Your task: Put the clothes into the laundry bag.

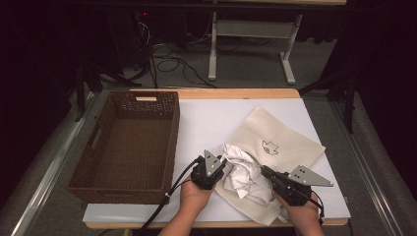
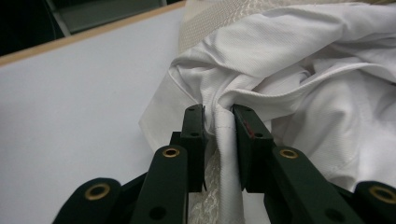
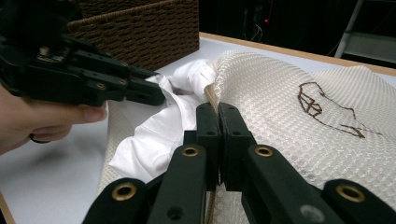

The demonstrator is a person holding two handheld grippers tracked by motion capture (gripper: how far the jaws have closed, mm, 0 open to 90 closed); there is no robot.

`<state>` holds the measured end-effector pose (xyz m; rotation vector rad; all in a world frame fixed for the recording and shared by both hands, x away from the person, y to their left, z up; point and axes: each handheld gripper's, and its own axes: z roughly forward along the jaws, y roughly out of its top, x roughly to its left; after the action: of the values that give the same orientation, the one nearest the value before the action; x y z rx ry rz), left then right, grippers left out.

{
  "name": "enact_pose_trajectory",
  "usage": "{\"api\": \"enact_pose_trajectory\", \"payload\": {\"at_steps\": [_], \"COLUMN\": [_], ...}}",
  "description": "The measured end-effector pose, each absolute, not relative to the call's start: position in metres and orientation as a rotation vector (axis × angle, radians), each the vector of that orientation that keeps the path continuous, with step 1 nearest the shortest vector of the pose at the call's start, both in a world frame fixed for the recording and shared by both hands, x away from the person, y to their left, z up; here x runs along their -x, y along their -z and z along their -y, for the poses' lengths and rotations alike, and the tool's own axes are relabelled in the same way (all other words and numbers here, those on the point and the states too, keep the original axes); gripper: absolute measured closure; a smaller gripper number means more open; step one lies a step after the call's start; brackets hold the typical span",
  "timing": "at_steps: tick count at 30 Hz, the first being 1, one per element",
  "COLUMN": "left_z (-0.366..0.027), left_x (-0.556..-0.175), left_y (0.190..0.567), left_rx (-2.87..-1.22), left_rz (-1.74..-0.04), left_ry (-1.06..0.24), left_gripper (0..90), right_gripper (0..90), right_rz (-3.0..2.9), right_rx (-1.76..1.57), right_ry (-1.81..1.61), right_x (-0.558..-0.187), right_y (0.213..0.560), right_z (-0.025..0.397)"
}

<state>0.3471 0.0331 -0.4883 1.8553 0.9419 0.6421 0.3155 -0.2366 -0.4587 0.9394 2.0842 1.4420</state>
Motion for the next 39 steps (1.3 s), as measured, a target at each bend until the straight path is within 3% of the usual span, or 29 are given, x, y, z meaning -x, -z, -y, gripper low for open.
{"api": "enact_pose_trajectory", "payload": {"at_steps": [10,18,26,39], "left_z": [-0.04,-0.007,0.013,0.023], "left_x": [-0.321,-0.296,-0.316,-0.343], "left_y": [0.473,0.481,0.503,0.513], "left_rx": [-1.805,-1.843,-1.88,-1.864], "left_rz": [-0.875,-0.751,-0.793,-0.867], "left_ry": [-0.65,-0.567,-0.471,-0.458], "left_gripper": [80.4,81.2,81.4,78.5], "right_gripper": [89.8,89.8,89.8,89.8], "right_rz": [-2.09,-2.085,-2.089,-2.081], "right_rx": [-0.943,-0.947,-0.944,-0.938], "right_ry": [-1.444,-1.443,-1.461,-1.508], "right_x": [-0.315,-0.315,-0.313,-0.308], "right_y": [0.459,0.459,0.457,0.452], "right_z": [0.232,0.231,0.231,0.232]}}
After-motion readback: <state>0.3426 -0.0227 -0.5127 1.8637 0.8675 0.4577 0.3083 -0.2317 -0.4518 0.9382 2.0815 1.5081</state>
